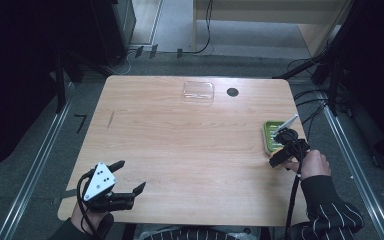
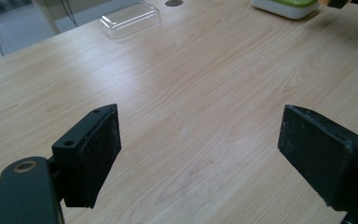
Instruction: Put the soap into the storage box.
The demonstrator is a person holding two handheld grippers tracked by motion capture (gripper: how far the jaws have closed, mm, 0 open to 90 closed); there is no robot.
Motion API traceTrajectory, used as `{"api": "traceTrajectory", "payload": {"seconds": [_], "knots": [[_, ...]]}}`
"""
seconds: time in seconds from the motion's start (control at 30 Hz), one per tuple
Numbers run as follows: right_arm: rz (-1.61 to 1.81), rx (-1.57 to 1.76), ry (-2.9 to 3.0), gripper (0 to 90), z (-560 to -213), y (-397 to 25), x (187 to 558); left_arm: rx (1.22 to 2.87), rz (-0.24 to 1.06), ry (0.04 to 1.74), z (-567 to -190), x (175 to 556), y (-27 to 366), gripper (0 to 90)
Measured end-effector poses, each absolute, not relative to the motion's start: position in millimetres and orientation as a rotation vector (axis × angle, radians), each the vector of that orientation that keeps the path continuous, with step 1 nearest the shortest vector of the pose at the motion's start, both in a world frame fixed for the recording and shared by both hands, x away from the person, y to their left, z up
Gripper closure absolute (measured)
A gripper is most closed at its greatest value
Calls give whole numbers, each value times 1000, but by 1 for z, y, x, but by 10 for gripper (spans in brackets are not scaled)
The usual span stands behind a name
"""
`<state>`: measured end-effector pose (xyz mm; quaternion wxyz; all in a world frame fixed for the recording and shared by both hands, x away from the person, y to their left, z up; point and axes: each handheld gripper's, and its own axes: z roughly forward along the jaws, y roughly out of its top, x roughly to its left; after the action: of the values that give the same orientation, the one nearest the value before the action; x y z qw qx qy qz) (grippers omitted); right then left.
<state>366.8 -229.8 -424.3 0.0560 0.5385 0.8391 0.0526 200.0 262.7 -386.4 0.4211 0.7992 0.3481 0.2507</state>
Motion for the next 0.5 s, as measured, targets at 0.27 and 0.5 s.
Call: {"api": "traceTrajectory", "payload": {"seconds": [0.27,0.5], "knots": [[225,1635,2469,268,-417,-235,371,2003,629,873,-386,200,263,136],[246,1636,2439,268,-415,-237,374,2002,629,873,-386,200,263,136]]}}
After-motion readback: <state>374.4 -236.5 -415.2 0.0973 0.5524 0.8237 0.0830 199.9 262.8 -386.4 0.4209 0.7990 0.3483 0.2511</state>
